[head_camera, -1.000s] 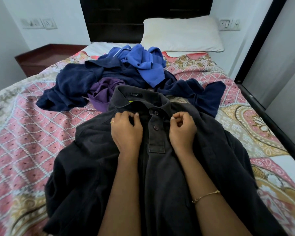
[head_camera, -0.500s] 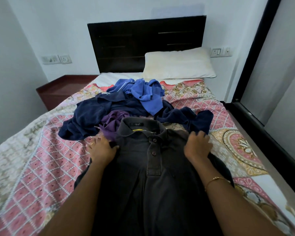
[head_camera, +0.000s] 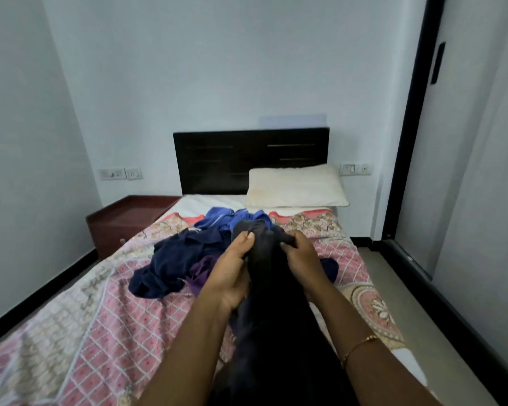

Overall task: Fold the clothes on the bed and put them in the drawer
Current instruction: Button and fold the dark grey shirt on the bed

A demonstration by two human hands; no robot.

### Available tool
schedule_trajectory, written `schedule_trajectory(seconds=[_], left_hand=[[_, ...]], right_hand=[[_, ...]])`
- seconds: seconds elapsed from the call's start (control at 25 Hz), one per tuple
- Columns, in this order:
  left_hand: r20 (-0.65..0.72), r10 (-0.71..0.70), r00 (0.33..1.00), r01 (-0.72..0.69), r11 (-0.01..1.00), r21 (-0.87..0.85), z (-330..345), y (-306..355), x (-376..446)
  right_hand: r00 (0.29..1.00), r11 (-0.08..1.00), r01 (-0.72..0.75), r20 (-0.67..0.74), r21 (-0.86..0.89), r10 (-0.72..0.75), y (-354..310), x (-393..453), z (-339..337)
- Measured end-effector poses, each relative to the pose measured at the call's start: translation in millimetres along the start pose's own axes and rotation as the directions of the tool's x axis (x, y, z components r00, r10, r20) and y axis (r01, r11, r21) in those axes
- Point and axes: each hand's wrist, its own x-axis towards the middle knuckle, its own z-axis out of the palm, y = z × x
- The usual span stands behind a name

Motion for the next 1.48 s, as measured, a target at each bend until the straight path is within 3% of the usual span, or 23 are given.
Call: schedule_trajectory(seconds=[0.16,0.2,0.28,0.36,0.4,0.48,0.56,0.6,0.68,0.76,0.88,1.0,1.08,1.12,1.16,1.2,1.24,1.36,1.44,1.48], left_hand=[[0.187,0.092,0.978,-0.083,0.995,-0.055,67.9,41.9,-48.7],[0.241,0.094,0.966,-0.092,0.996,-0.02,81.2,52.8,-61.0],[0.332,0.085,0.94,-0.113,0.991,0.068,100.0,71.7,-82.9],[0.406,0.131,0.904,-0.165,0.985,0.05,111.4,84.9,-99.1],[0.432,0.18,0.884,-0.211,0.977,0.024,113.9,88.9,-105.8],[0.401,0.326,0.856,-0.379,0.924,0.058,110.8,90.0,-112.6],[0.197,0.54,0.819,-0.574,0.766,0.288,99.3,87.8,-119.0],[0.12,0.602,0.79,-0.589,0.689,0.423,91.8,85.1,-120.1],[0.142,0.561,0.815,-0.532,0.63,0.566,78.9,77.0,-118.7],[0.321,0.392,0.862,-0.506,0.674,0.537,81.0,71.4,-122.0],[0.538,0.352,0.766,-0.596,0.701,0.391,122.5,76.8,-145.3],[0.618,0.364,0.697,-0.641,0.702,0.31,173.2,90.7,-175.2],[0.651,0.368,0.664,-0.712,0.577,0.4,191.7,95.2,-181.7],[0.648,0.37,0.666,-0.729,0.507,0.46,197.7,93.4,-182.9],[0.613,0.385,0.69,-0.717,0.484,0.502,202.4,89.9,-184.0],[0.556,0.403,0.726,-0.683,0.511,0.521,205.5,86.0,-185.6],[0.497,0.42,0.759,-0.648,0.56,0.516,206.5,81.4,-185.8],[0.235,0.512,0.827,-0.562,0.729,0.391,194.3,82.9,-174.7],[0.008,0.48,0.877,-0.472,0.859,0.201,171.7,100.2,-167.2],[-0.041,0.462,0.886,-0.45,0.877,0.166,157.9,110.6,-163.5]], right_hand=[[0.994,0.994,-0.094,0.058,0.056,0.091,-90.9,-32.5,-26.7],[0.992,0.988,-0.076,0.112,0.138,0.061,-109.5,-42.1,-37.7],[0.967,0.959,0.119,0.191,0.256,-0.171,-143.4,-67.8,-60.5],[0.948,0.936,0.302,0.044,0.18,-0.315,-166.2,-85.7,-76.0],[0.952,0.935,0.305,-0.072,0.181,-0.297,-177.0,-93.1,-82.3],[0.952,0.918,0.279,-0.207,0.282,-0.225,-193.1,-100.6,-92.6],[0.964,0.876,0.246,-0.199,0.415,-0.177,-212.0,-111.5,-107.3],[0.968,0.839,0.24,-0.188,0.487,-0.168,-221.1,-116.4,-115.6],[0.975,0.755,0.222,-0.158,0.617,-0.158,-242.6,-125.0,-133.4],[0.985,0.686,0.172,-0.114,0.707,-0.13,-258.0,-135.8,-144.9],[0.982,0.756,0.178,-0.069,0.63,-0.174,-269.1,-158.9,-164.8],[0.985,0.912,0.171,-0.084,0.374,-0.15,-252.9,-175.1,-185.8],[0.973,0.978,0.09,-0.228,0.189,-0.046,-242.0,-180.6,-207.5],[0.964,0.981,0.079,-0.266,0.175,-0.03,-245.8,-176.9,-209.8],[0.981,0.974,0.01,-0.19,0.226,0.034,-253.8,-169.1,-202.3],[0.984,0.953,0.048,-0.176,0.3,0.005,-265.4,-167.8,-196.3],[0.973,0.939,0.144,-0.217,0.313,-0.077,-265.6,-166.0,-198.7],[0.96,0.952,0.165,-0.262,0.257,-0.096,-263.0,-142.6,-210.9],[0.929,0.989,0.14,-0.353,0.045,-0.115,-242.0,-121.2,-221.1],[0.908,0.991,0.12,-0.397,-0.065,-0.136,-230.1,-113.6,-226.4]])
